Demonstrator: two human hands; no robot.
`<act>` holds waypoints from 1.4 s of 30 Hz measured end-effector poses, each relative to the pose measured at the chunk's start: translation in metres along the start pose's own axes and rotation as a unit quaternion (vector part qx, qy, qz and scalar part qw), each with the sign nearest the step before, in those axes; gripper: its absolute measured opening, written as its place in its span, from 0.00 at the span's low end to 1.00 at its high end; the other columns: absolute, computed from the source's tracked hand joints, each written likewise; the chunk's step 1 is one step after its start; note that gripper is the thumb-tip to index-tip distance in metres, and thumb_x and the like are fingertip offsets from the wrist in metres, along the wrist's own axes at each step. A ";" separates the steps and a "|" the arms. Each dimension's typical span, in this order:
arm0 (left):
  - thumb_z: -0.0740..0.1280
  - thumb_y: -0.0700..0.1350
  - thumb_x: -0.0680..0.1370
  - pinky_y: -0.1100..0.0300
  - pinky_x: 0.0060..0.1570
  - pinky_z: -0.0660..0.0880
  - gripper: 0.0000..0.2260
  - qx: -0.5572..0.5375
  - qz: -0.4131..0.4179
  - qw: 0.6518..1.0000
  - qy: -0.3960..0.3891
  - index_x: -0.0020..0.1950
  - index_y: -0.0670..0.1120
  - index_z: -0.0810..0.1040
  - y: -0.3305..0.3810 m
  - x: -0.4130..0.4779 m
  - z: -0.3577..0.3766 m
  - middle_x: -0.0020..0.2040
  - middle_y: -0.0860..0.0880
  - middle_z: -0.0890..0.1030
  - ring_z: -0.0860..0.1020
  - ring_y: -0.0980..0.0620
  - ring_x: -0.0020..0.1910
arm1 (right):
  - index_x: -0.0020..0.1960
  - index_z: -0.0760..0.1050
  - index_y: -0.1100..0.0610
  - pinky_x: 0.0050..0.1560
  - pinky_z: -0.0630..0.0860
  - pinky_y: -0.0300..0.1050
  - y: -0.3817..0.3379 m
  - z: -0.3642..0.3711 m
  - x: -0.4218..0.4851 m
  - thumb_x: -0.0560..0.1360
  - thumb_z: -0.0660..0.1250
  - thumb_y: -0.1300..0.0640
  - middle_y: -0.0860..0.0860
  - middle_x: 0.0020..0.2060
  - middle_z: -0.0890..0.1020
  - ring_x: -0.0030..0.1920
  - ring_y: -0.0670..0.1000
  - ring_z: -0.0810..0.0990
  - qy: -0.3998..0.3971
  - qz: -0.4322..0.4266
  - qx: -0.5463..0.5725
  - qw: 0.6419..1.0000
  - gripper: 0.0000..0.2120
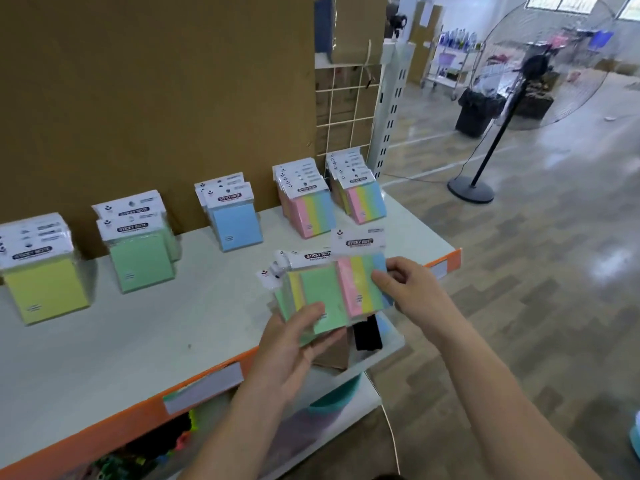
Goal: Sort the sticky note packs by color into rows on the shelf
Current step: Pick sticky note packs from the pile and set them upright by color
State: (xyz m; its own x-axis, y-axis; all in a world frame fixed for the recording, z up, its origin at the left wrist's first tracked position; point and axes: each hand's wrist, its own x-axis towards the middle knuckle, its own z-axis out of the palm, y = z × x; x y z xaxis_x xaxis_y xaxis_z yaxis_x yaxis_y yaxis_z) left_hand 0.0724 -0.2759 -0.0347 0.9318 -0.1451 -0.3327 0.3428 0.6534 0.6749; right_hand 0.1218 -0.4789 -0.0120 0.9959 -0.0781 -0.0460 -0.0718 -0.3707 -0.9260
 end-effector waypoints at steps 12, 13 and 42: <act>0.67 0.34 0.76 0.50 0.41 0.82 0.16 -0.014 0.066 0.992 0.109 0.63 0.43 0.76 -0.017 0.063 0.050 0.55 0.42 0.85 0.84 0.42 0.52 | 0.51 0.77 0.60 0.30 0.67 0.28 0.012 -0.040 0.185 0.78 0.67 0.61 0.49 0.37 0.77 0.35 0.45 0.73 -0.005 -0.076 -0.093 0.993 0.03; 0.66 0.34 0.77 0.49 0.41 0.82 0.16 -0.015 0.072 0.990 0.119 0.63 0.43 0.76 -0.020 0.066 0.055 0.56 0.41 0.84 0.84 0.41 0.53 | 0.50 0.77 0.59 0.31 0.68 0.31 0.014 -0.038 0.194 0.78 0.68 0.60 0.48 0.37 0.77 0.36 0.47 0.74 -0.018 -0.075 -0.100 0.992 0.02; 0.73 0.41 0.68 0.53 0.39 0.82 0.21 -0.013 0.179 0.962 0.207 0.61 0.42 0.79 -0.003 0.017 0.018 0.53 0.41 0.85 0.85 0.44 0.50 | 0.45 0.79 0.53 0.32 0.68 0.32 -0.011 0.056 0.085 0.79 0.67 0.50 0.41 0.29 0.79 0.28 0.39 0.72 -0.363 -0.113 -0.010 0.925 0.07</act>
State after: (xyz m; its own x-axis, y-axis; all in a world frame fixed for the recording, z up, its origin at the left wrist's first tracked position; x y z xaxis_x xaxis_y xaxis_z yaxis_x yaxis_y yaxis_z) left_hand 0.0897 -0.2935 -0.0308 0.8606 0.3974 -0.3186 0.0000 0.6256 0.7802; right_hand 0.2104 -0.4294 -0.0273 0.7599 0.6426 -0.0985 0.1487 -0.3193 -0.9359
